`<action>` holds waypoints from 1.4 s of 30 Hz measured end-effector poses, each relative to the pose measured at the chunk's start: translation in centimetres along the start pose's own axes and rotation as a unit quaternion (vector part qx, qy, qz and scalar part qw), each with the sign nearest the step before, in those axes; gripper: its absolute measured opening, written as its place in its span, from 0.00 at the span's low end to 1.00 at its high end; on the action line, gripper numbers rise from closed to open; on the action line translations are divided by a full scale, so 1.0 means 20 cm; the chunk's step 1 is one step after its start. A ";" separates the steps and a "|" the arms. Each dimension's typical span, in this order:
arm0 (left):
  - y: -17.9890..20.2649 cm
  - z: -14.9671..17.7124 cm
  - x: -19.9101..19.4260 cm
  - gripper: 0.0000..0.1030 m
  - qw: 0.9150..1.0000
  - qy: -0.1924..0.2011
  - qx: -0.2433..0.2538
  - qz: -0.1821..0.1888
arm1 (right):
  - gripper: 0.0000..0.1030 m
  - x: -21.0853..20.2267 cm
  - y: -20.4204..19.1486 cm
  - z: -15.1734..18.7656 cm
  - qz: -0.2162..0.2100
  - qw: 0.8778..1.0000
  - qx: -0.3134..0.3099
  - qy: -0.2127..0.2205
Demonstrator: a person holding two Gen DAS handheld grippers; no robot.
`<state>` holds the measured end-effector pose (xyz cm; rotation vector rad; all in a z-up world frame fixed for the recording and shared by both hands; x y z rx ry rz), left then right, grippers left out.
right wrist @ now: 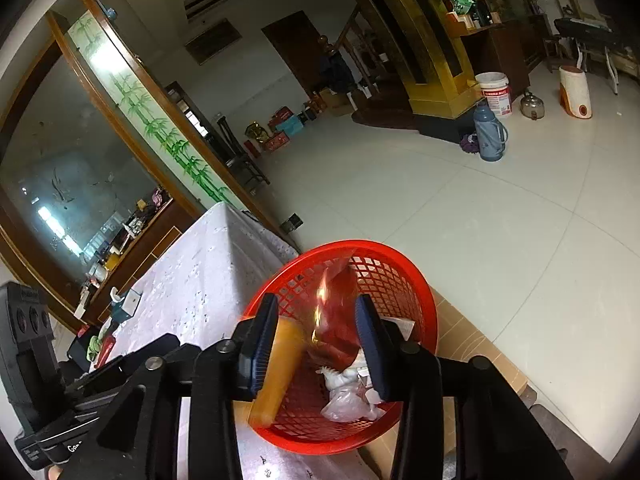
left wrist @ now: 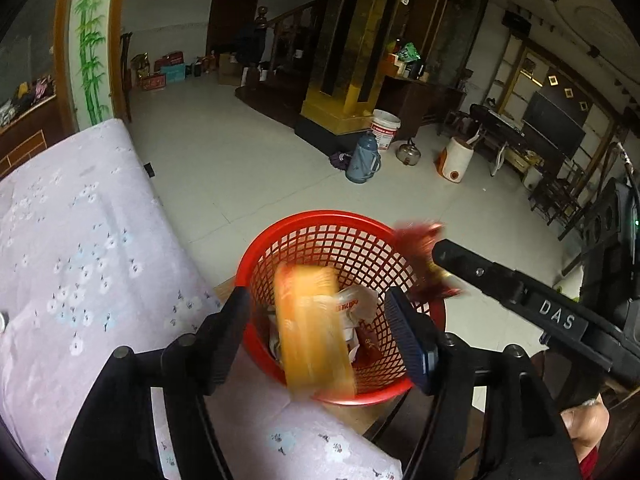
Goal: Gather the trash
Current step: 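Open both grippers over the red wastebasket to drop candy packet and orange box, then grasp the white medicine box with the tube using the left gripper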
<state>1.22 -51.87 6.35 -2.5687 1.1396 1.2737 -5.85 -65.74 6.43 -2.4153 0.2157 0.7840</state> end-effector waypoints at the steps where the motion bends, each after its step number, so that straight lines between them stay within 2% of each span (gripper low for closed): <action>1: -0.02 0.02 -0.02 0.66 1.000 -0.001 0.000 -0.003 | 0.43 -0.01 -0.02 0.01 0.001 1.000 -0.006 0.001; 3: -0.06 0.04 -0.06 0.66 1.000 0.002 -0.001 -0.012 | 0.44 -0.03 -0.06 0.02 0.006 1.000 -0.023 0.004; 7: -0.20 0.11 -0.22 0.66 0.999 0.012 -0.010 -0.042 | 0.51 -0.06 -0.21 0.06 -0.013 0.999 -0.053 -0.001; 9: -0.27 0.15 -0.31 0.66 0.998 0.021 -0.020 -0.053 | 0.51 -0.05 -0.30 0.09 -0.025 0.997 -0.071 -0.007; 14: -0.55 0.29 -0.60 0.66 0.993 0.045 -0.057 -0.091 | 0.51 -0.02 -0.67 0.24 -0.081 0.987 -0.134 -0.034; 17: -0.71 0.38 -0.76 0.66 0.988 0.057 -0.079 -0.120 | 0.51 0.00 -0.94 0.35 -0.123 0.974 -0.179 -0.060; 23: -1.15 0.61 -1.07 0.67 0.971 0.074 -0.162 -0.162 | 0.51 0.08 -1.33 0.58 -0.188 0.948 -0.229 -0.119; 26: -1.39 0.73 -1.18 0.67 0.955 0.078 -0.221 -0.183 | 0.51 0.10 -1.48 0.68 -0.196 0.940 -0.248 -0.127; 27: -1.50 0.79 -1.23 0.67 0.946 0.079 -0.247 -0.195 | 0.52 0.11 -1.51 0.71 -0.200 0.938 -0.249 -0.130; 29: -1.66 0.86 -1.30 0.67 0.935 0.081 -0.280 -0.204 | 0.53 0.10 -1.55 0.76 -0.211 0.935 -0.251 -0.138; 31: -1.82 0.94 -1.37 0.66 0.917 0.087 -0.315 -0.228 | 0.53 0.11 -1.59 0.80 -0.215 0.931 -0.257 -0.145; 35: -2.10 1.00 -1.41 0.66 0.895 0.094 -0.353 -0.255 | 0.53 0.11 -1.63 0.84 -0.211 0.926 -0.275 -0.151; 37: -2.18 1.00 -1.38 0.56 0.895 0.094 -0.368 -0.234 | 0.53 0.12 -1.63 0.86 -0.209 0.925 -0.277 -0.155; 41: -2.28 0.98 -1.26 0.50 0.895 0.075 -0.372 -0.235 | 0.53 0.12 -1.62 0.86 -0.202 0.927 -0.274 -0.158; 42: -2.30 0.97 -1.22 0.50 0.899 0.070 -0.368 -0.227 | 0.53 0.13 -1.62 0.86 -0.200 0.927 -0.274 -0.158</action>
Point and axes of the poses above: each gripper's, at about its wrist camera, not at the fingertips, and x roughly the way its jaws point, y to its right, z to its underside, the point moved 6 cm from there along x, roughly the way its jaws point, and after that the axes turned 4 degrees about -x, right-handed, at the moved point
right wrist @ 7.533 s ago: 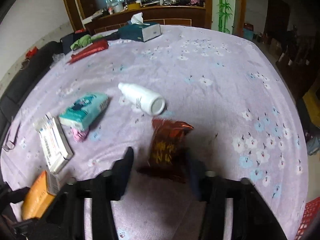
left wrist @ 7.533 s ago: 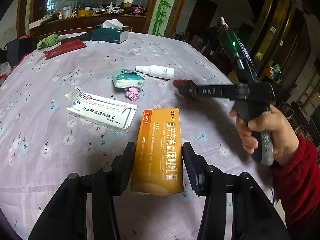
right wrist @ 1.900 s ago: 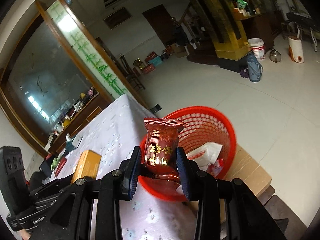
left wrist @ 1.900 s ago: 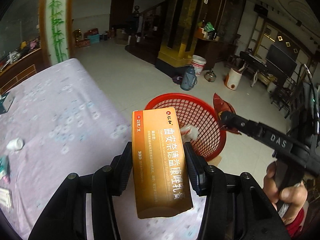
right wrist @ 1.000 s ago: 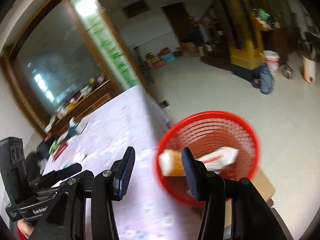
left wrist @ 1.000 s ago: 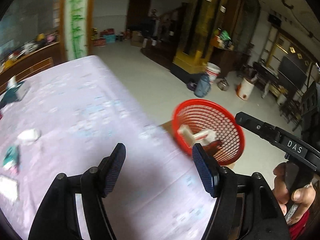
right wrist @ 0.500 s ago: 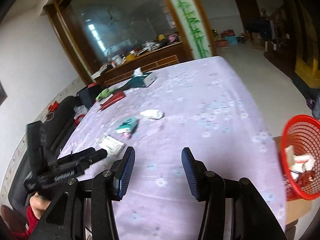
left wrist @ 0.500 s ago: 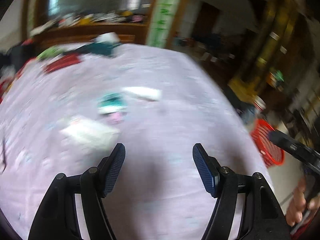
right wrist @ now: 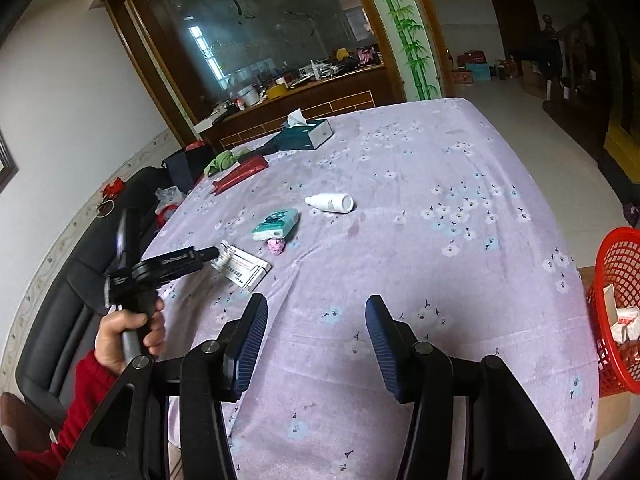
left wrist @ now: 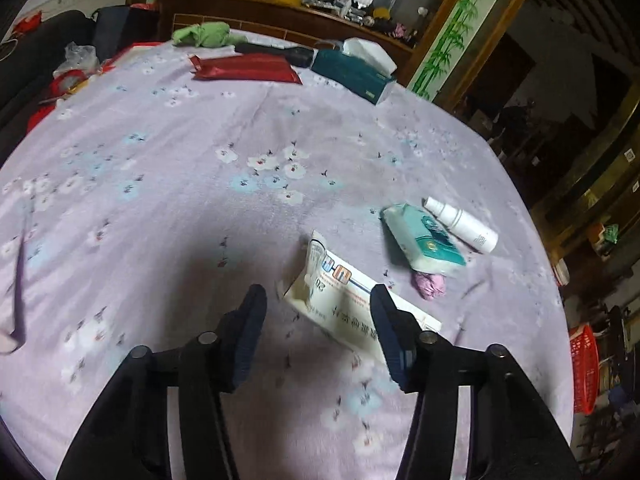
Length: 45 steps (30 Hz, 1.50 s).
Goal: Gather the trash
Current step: 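Grasp the white medicine box with the tube using the left gripper, then grasp the white spray bottle with the right gripper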
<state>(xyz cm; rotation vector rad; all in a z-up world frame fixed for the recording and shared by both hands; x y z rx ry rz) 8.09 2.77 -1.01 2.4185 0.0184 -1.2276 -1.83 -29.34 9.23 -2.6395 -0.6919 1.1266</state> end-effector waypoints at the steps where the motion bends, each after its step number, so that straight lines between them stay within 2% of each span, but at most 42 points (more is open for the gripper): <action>1: 0.01 0.00 0.03 0.44 1.000 -0.005 0.004 0.004 | 0.53 0.00 0.00 0.00 0.001 1.000 0.001 -0.001; 2: 0.01 -0.01 0.04 0.39 1.000 -0.005 0.006 0.001 | 0.53 0.00 0.00 -0.01 0.002 1.000 0.001 -0.002; 4: 0.02 -0.01 0.08 0.20 1.000 -0.004 0.013 0.003 | 0.53 0.02 -0.01 -0.02 -0.001 1.000 0.003 -0.006; 5: 0.02 -0.01 0.09 0.14 1.000 -0.004 0.011 0.007 | 0.53 0.03 -0.02 -0.02 -0.002 1.000 0.004 -0.007; 9: 0.02 0.02 0.06 0.12 1.000 0.003 0.010 0.016 | 0.53 0.10 -0.07 -0.07 -0.008 1.000 0.002 -0.016; 11: 0.02 0.04 0.02 0.11 0.999 0.007 0.007 0.033 | 0.53 0.16 -0.09 -0.11 -0.010 1.000 0.001 -0.022; 15: 0.02 0.07 -0.09 0.11 0.999 0.018 0.013 0.046 | 0.53 0.33 -0.11 -0.23 0.000 1.000 -0.008 -0.030; 18: 0.03 0.12 -0.16 0.05 0.998 0.020 0.023 0.056 | 0.53 0.50 -0.08 -0.35 0.002 0.999 -0.014 -0.045; 25: 0.00 0.19 -0.21 0.05 0.998 0.010 0.034 0.058 | 0.53 0.96 0.07 -0.58 0.020 0.997 -0.007 -0.078; 29: -0.02 0.20 -0.17 0.05 0.997 -0.006 0.042 0.059 | 0.53 1.15 0.11 -0.64 0.024 0.995 -0.020 -0.093; 31: -0.03 0.19 -0.15 0.05 0.997 -0.012 0.046 0.057 | 0.53 1.24 0.10 -0.64 0.013 0.993 -0.030 -0.114; 36: -0.06 0.18 -0.09 0.05 0.997 -0.025 0.043 0.053 | 0.53 1.35 0.07 -0.61 0.027 0.985 -0.081 -0.147; 38: -0.07 0.17 -0.07 0.08 0.997 -0.029 0.040 0.057 | 0.53 1.37 0.07 -0.60 0.042 0.982 -0.102 -0.156; 40: -0.07 0.16 -0.05 0.09 0.997 -0.036 0.038 0.061 | 0.52 1.38 0.07 -0.58 0.035 0.979 -0.109 -0.166; 42: -0.06 0.16 -0.03 0.12 0.996 -0.041 0.041 0.061 | 0.49 1.38 0.07 -0.56 0.034 0.977 -0.121 -0.174; 45: -0.04 0.14 0.00 0.18 0.996 -0.047 0.040 0.065 | 0.36 1.39 0.06 -0.51 0.034 0.973 -0.136 -0.186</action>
Point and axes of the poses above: each gripper's, at about its wrist camera, not at the fingertips, and x roughly the way its jaws point, y to its right, z to its underside, the point moved 6 cm from there along x, roughly the way its jaws point, and after that the axes turned 4 degrees about -x, right-handed, at the moved point
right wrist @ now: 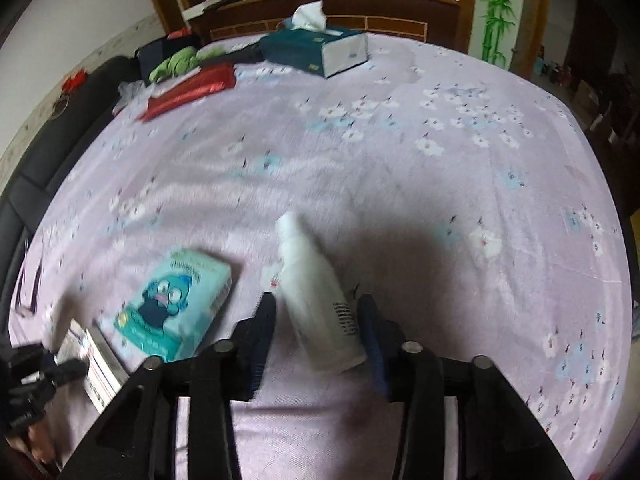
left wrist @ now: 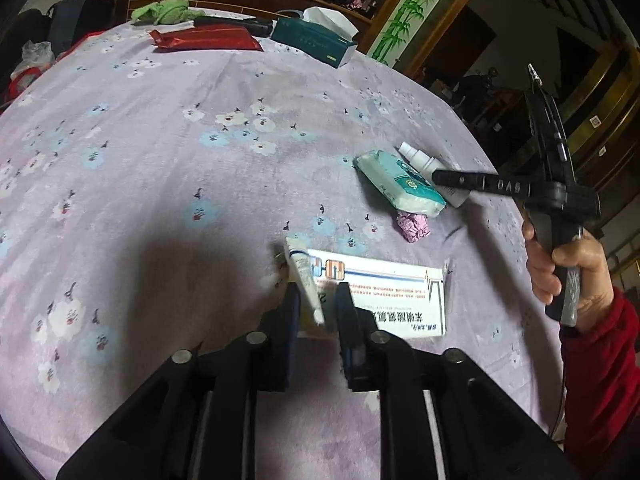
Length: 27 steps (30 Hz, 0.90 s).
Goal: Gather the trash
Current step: 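Grasp the white spray bottle with the right gripper, then lift the white box in the left gripper and spray bottle in the right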
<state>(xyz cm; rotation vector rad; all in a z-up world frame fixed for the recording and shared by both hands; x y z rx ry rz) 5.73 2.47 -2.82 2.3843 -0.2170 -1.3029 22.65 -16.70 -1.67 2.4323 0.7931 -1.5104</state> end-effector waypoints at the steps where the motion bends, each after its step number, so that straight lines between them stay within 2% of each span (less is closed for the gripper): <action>1: 0.00 -0.01 0.01 0.19 1.000 0.000 0.000 0.000 | 0.31 0.01 -0.01 0.01 -0.001 1.000 0.001 -0.003; 5: 0.01 -0.03 0.03 0.20 1.000 0.002 -0.002 0.003 | 0.31 0.00 -0.01 0.05 0.003 1.000 0.020 0.002; 7: 0.02 -0.02 0.03 0.12 1.000 0.008 0.002 0.001 | 0.31 -0.03 -0.01 0.08 -0.008 0.999 0.046 0.013; 10: 0.03 -0.01 0.00 0.10 1.000 0.015 0.004 -0.005 | 0.31 -0.11 -0.01 0.14 -0.016 0.997 0.075 0.024; 13: 0.05 0.00 -0.05 0.07 1.000 0.030 0.000 0.005 | 0.31 -0.21 -0.03 0.24 -0.025 0.995 0.092 0.040; 16: 0.09 0.03 -0.14 0.06 0.998 0.057 0.003 0.005 | 0.31 -0.32 -0.09 0.34 -0.030 0.993 0.098 0.053; 21: 0.23 0.10 -0.27 0.04 0.994 0.108 0.032 -0.001 | 0.31 -0.56 -0.20 0.54 -0.029 0.989 0.100 0.101; 27: 0.45 0.13 -0.45 0.04 0.978 0.191 0.080 -0.014 | 0.31 -0.78 -0.27 0.74 -0.006 0.980 0.107 0.169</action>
Point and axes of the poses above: each gripper's, at about its wrist camera, not at the fingertips, and x roughly the way its jaws point, y to its right, z to its underside, the point moved 6 cm from there along x, roughly the way its jaws point, and after that the axes turned 4 degrees about -x, right-handed, at the moved point
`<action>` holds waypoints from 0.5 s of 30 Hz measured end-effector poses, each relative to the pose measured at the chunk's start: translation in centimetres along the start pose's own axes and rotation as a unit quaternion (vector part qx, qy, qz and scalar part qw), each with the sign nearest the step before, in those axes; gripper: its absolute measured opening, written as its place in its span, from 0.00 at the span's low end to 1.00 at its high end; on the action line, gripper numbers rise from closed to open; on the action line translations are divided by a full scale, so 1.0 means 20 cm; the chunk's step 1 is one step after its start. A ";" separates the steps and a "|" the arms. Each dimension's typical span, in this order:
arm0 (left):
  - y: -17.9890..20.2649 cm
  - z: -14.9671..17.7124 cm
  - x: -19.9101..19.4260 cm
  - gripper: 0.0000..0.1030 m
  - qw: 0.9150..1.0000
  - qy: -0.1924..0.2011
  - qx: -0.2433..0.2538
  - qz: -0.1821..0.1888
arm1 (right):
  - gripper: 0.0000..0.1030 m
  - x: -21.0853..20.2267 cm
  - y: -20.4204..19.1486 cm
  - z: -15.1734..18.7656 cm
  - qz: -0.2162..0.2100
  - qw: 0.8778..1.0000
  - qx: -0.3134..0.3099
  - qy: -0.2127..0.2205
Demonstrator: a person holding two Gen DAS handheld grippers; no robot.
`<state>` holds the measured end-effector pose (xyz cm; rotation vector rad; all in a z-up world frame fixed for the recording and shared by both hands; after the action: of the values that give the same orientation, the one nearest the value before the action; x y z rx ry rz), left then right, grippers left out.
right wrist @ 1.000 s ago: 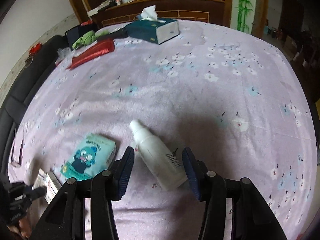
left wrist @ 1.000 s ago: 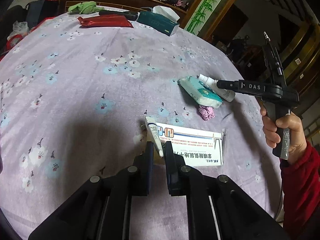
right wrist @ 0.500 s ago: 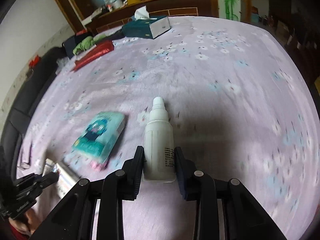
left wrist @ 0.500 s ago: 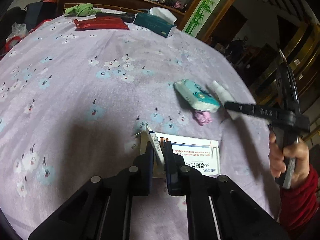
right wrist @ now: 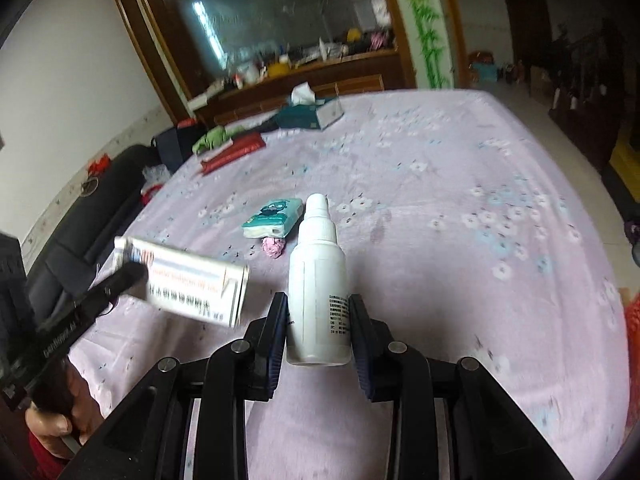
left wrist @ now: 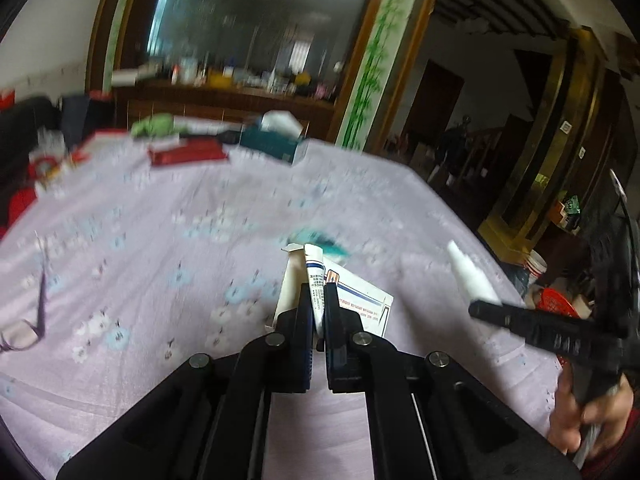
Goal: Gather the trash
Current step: 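Lift the white box in the left gripper and spray bottle in the right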
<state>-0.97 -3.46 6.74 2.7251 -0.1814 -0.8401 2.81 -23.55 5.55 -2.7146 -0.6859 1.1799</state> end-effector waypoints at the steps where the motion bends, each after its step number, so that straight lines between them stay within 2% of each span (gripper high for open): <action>1: 0.04 0.00 -0.02 0.04 1.000 0.010 0.008 0.000 | 0.31 -0.04 0.00 0.02 0.007 1.000 -0.001 0.010; 5: 0.19 0.01 -0.09 0.04 0.998 0.050 0.042 -0.007 | 0.31 -0.14 0.03 0.10 0.030 0.999 0.004 0.035; 8: 0.29 0.04 -0.10 0.04 0.995 0.066 0.067 -0.020 | 0.31 -0.18 0.06 0.14 0.040 0.998 0.012 0.048; 15: 0.45 0.16 -0.02 0.04 0.991 0.053 0.117 -0.035 | 0.31 -0.21 0.11 0.19 0.046 0.997 0.023 0.050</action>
<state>-3.50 -12.68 7.23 3.0031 -0.1717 -0.7296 -1.69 -27.79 5.10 -2.7706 -0.5198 1.0567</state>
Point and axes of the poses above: each gripper's, at about its wrist camera, not at the fingertips, and x roughly the way its jaws point, y to its right, z to its underside, the point moved 6 cm from there along x, roughly the way its jaws point, and after that the axes turned 4 degrees about -x, right-handed, at the moved point
